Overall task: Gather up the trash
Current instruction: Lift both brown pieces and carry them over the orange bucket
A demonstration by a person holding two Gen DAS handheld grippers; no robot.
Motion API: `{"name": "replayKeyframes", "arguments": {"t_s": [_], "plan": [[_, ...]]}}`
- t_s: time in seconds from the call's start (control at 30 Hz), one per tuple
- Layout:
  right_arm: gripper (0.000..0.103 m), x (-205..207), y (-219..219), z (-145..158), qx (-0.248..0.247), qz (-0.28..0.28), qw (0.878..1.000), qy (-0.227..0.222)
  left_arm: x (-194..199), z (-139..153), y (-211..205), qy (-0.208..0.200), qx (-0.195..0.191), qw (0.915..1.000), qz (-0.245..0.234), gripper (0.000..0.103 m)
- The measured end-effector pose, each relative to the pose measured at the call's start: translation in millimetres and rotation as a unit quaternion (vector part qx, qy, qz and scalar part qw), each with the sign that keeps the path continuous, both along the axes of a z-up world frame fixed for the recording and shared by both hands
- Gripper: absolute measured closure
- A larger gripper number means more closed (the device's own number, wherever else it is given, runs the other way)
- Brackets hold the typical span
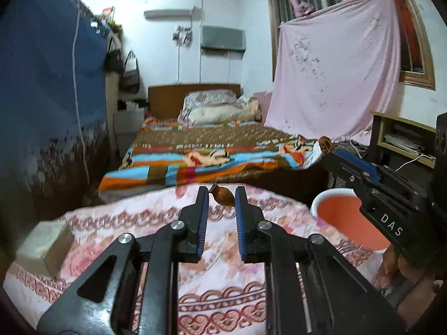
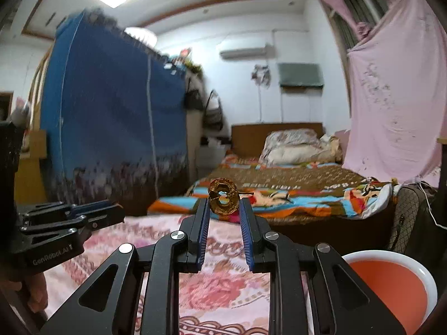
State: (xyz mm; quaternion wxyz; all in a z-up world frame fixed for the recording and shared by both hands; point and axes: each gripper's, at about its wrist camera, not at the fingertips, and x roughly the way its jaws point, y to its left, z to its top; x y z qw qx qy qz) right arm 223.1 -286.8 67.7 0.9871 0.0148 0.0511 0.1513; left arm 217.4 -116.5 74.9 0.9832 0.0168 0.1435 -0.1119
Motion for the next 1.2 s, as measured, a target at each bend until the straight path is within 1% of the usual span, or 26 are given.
{"name": "replayKeyframes", "arguments": {"t_s": [0.1, 0.3, 0.47, 0.83, 1.2], "plan": [[0.083, -4.6, -10.1, 3.2, 0.015, -0.014, 1.0, -0.014, -3.8, 8.5, -10.5, -0.019, 0.005, 0.9998, -0.01, 0.099], [0.083, -7.1, -30.1, 8.8, 0.034, -0.039, 0.998, -0.022, -5.4, 21.0, -30.6, -0.037, 0.008, 0.9986, -0.036, 0.099], [0.083, -13.9, -45.3, 12.8, 0.036, -0.068, 0.996, -0.035, -4.7, 25.6, -46.7, -0.046, 0.013, 0.9973, -0.055, 0.099], [0.083, -18.7, -76.7, 14.5, 0.06, -0.113, 0.991, -0.035, -4.0, 24.0, -75.4, -0.046, 0.014, 0.9953, -0.084, 0.099], [0.083, -22.6, -100.4, 11.5, 0.078, -0.148, 0.986, -0.019, 1.1, 22.6, -107.7, -0.038, 0.02, 0.9921, -0.118, 0.099]]}}
